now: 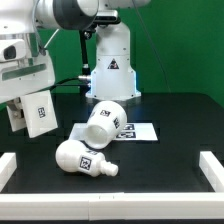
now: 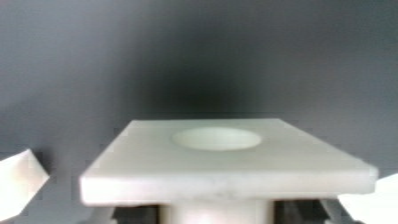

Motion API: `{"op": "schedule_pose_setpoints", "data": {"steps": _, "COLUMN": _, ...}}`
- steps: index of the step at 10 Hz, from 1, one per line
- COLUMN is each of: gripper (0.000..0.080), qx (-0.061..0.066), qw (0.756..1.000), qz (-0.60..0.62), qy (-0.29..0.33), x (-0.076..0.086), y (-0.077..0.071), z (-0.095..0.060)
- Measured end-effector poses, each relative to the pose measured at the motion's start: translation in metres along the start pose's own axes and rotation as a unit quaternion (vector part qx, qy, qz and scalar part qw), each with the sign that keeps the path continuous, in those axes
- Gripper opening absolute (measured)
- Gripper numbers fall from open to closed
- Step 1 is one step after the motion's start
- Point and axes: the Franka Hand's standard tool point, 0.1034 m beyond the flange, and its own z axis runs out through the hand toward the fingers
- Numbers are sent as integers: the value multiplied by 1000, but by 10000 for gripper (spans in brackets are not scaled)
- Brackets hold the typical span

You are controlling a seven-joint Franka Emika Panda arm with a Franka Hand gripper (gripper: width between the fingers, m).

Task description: Assemble lamp

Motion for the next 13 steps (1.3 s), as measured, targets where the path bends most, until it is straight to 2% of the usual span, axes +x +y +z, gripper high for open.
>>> {"op": "schedule_pose_setpoints", "data": {"steps": 3, "gripper": 304, "qx": 5, "qw": 995, "qz": -102, "qy": -9, "x": -3, "y": -1, "z": 1}}
{"op": "schedule_pose_setpoints", "data": {"steps": 4, "gripper": 304, "qx": 9, "qw": 983, "qz": -183, "qy": -20, "x": -2, "y": 0, "z": 0}}
{"op": "schedule_pose_setpoints", "data": {"steps": 5, "gripper": 304, "qx": 15, "qw": 960, "qz": -278, "qy": -33, "x": 2, "y": 0, "z": 0}}
{"op": "schedule_pose_setpoints", "data": {"steps": 6, "gripper": 304, "qx": 24, "qw": 926, "qz": -375, "qy": -40, "x": 6, "y": -1, "z": 1}}
{"op": "schedule_pose_setpoints", "data": {"steps": 7, "gripper": 304, "qx": 31, "qw": 909, "qz": -413, "qy": -42, "x": 7, "y": -3, "z": 4}}
{"op": "schedule_pose_setpoints", "data": {"steps": 8, "gripper": 304, "qx": 33, "qw": 902, "qz": -428, "qy": -42, "x": 4, "y": -4, "z": 4}}
{"op": "schedule_pose_setpoints", "data": {"steps": 10, "gripper": 304, "qx": 39, "qw": 873, "qz": -483, "qy": -45, "x": 1, "y": -4, "z": 5}}
{"op": "schedule_pose_setpoints", "data": {"steps": 11, "gripper": 304, "qx": 43, "qw": 850, "qz": -523, "qy": -48, "x": 1, "y": -4, "z": 5}}
{"op": "schedule_pose_setpoints", "data": {"steps": 12, "gripper": 304, "qx": 51, "qw": 778, "qz": -624, "qy": -47, "x": 5, "y": -4, "z": 4}}
{"op": "schedule_pose_setpoints", "data": {"steps": 13, "gripper": 304, "qx": 59, "qw": 718, "qz": -692, "qy": -48, "x": 11, "y": -4, "z": 6}}
